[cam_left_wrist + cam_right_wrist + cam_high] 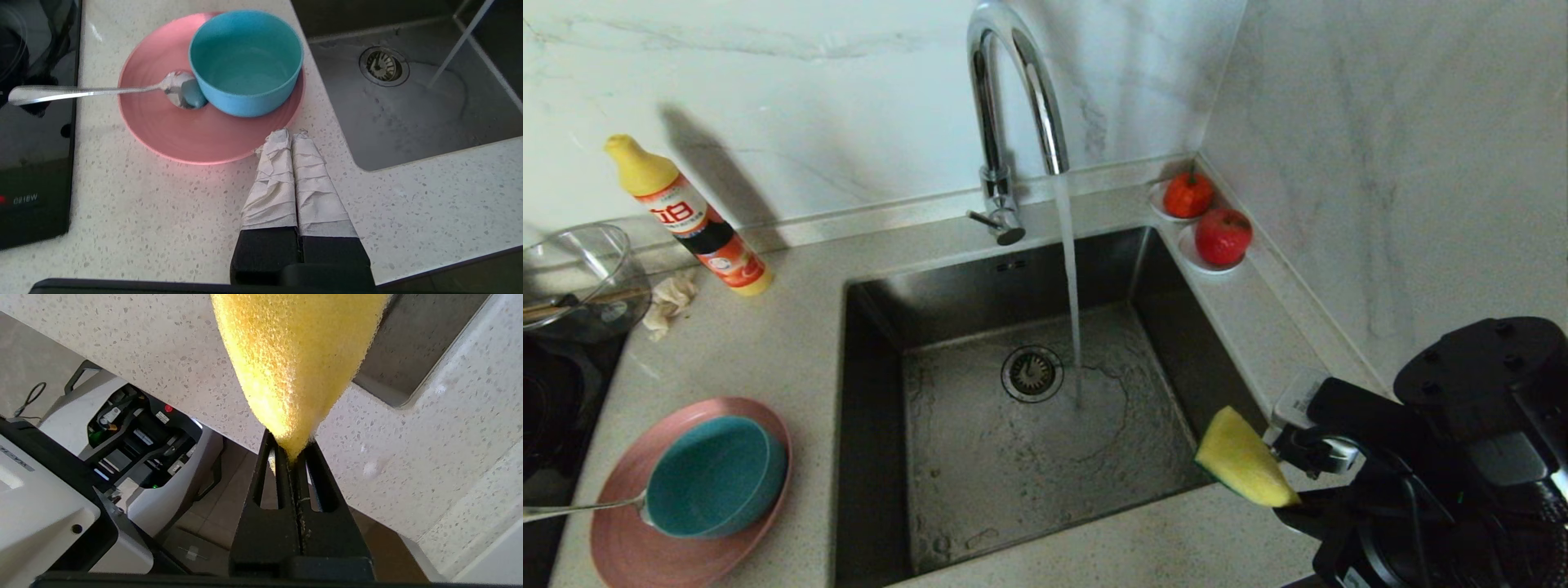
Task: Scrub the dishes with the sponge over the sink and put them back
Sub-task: Rinse the spoon
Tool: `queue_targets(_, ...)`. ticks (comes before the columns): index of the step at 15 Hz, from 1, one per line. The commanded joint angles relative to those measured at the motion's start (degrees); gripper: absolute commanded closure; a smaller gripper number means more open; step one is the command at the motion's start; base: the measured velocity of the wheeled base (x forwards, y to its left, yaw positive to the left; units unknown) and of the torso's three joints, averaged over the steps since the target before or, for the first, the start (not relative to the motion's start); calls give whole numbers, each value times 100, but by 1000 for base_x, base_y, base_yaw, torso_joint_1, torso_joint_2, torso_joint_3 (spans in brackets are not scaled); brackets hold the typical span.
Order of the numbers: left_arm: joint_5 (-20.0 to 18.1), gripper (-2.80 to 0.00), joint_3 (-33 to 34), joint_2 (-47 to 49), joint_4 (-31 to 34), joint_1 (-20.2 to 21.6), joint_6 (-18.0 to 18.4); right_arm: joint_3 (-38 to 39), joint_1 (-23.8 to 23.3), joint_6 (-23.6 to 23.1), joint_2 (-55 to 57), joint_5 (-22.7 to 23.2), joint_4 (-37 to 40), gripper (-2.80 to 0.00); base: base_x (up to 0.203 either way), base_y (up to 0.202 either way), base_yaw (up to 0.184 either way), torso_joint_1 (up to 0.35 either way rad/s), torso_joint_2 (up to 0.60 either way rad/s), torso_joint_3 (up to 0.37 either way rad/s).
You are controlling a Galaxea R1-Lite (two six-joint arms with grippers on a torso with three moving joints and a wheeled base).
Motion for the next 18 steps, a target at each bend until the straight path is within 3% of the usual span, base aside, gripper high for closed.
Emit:
queue_targets(1, 8, 0, -22, -10, 26, 3, -16, 20, 1, 96, -53, -34, 97, 0, 0, 0, 0, 0, 0, 0)
queue_targets(3, 74, 0, -212, 12, 26, 9, -1, 8, -6, 111, -130, -34, 184, 0, 0, 0, 0, 0, 0, 0)
queue_targets(5, 264, 0, -1039, 375, 229, 6, -24, 52, -25, 110, -195, -43, 189, 0, 0, 0, 0, 0, 0, 0)
queue_targets(7, 556, 0, -1954, 1269, 494, 25, -356, 73, -25, 119, -205, -43, 183, 0, 0, 0, 0, 0, 0, 0)
queue_targets(9, 1305, 0, -2781, 2443, 620, 75, -1052, 90, -43, 137, -154, -34, 183, 0, 0, 0, 0, 0, 0, 0)
queue_targets(12, 2716, 0, -3731, 4032, 727, 114, -2403, 81, -43, 137, -136, -59, 175, 0, 0, 0, 0, 0, 0, 0)
queue_targets(14, 3087, 0, -4055, 4909, 730, 136, -3170, 37, -49, 110, -83, -69, 175, 0, 0, 0, 0, 0, 0, 0)
queue_targets(18, 3268, 0, -4712, 6736, 731, 428, -4556, 3, -113, 97, 109, -61, 124, 0, 0, 0, 0, 0, 0, 0)
